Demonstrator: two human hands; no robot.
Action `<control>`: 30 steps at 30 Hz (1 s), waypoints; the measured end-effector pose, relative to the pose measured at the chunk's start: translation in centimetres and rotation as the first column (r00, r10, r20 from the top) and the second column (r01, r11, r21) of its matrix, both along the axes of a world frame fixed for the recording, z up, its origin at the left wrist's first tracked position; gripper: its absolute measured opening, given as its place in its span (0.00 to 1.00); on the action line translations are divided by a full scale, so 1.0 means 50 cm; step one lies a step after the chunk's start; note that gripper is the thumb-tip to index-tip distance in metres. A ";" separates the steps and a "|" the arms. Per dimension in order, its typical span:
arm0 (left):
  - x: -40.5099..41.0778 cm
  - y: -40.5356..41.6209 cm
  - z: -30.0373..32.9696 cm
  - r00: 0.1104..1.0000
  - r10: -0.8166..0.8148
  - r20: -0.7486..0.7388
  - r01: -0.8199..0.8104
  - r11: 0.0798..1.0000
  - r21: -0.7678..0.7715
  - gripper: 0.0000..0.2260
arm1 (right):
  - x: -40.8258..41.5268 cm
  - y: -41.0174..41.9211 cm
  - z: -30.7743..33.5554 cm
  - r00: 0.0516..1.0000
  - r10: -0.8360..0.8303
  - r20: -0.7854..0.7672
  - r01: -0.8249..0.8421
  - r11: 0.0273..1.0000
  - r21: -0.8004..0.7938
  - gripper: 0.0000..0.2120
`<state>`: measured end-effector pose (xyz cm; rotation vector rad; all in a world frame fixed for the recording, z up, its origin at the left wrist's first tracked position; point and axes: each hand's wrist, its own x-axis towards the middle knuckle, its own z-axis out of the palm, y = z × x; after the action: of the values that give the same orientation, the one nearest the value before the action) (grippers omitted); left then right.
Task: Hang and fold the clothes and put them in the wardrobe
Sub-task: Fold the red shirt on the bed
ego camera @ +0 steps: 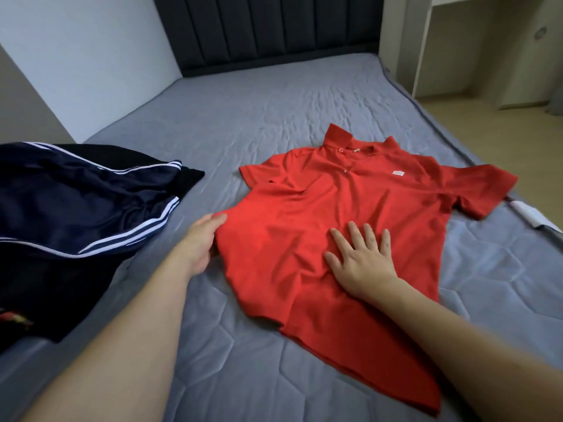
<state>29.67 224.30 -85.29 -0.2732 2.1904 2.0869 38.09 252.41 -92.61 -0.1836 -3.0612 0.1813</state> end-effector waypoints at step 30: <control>-0.448 0.166 -0.065 0.988 0.099 0.120 -0.019 0.843 -0.537 0.19 | -0.343 0.033 -0.044 0.995 -0.070 -0.070 0.071 0.997 0.010 0.37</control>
<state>7.26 232.59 -88.52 -0.5224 2.6525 1.3709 20.92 254.05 -94.83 -0.2786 -2.9804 0.1610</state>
